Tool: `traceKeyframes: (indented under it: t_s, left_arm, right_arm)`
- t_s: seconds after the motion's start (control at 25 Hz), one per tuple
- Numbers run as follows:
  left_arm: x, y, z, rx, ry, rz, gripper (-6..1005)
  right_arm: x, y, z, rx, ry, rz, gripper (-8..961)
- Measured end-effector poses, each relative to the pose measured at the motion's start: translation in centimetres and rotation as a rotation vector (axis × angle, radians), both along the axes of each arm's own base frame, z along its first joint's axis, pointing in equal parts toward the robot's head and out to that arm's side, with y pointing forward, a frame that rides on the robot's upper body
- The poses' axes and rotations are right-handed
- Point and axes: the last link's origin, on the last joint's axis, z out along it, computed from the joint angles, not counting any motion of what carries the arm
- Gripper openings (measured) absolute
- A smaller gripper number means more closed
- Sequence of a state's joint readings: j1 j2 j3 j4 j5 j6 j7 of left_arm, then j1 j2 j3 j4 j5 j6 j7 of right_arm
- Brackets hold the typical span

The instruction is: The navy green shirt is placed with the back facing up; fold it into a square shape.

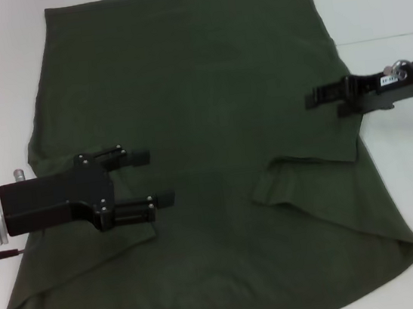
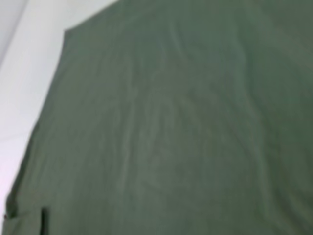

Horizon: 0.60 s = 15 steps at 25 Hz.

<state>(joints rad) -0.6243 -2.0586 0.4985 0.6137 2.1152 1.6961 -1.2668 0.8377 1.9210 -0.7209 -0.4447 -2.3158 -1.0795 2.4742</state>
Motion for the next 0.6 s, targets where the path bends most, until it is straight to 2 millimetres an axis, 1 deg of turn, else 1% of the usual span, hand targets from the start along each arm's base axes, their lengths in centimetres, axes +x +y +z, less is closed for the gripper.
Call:
traceKeyframes:
  t_s: [0.16, 0.32, 0.44, 0.6]
  left_arm:
    - [0.0, 0.0, 0.0, 0.001, 0.001, 0.0, 861]
    - [0.0, 0.0, 0.0, 0.002, 0.001, -0.001, 861]
    - [0.1, 0.1, 0.0, 0.003, 0.001, -0.002, 861]
    - [0.1, 0.2, 0.1, 0.006, 0.002, -0.004, 860]
  right_arm:
    - [-0.4, 0.4, 0.6, 0.029, 0.035, 0.017, 846]
    - [-0.3, 0.4, 1.8, 0.039, 0.06, 0.028, 846]
    - [-0.1, 0.2, 2.6, 0.016, 0.063, 0.027, 846]
    - [0.3, -0.1, 3.4, -0.036, 0.024, 0.0, 845]
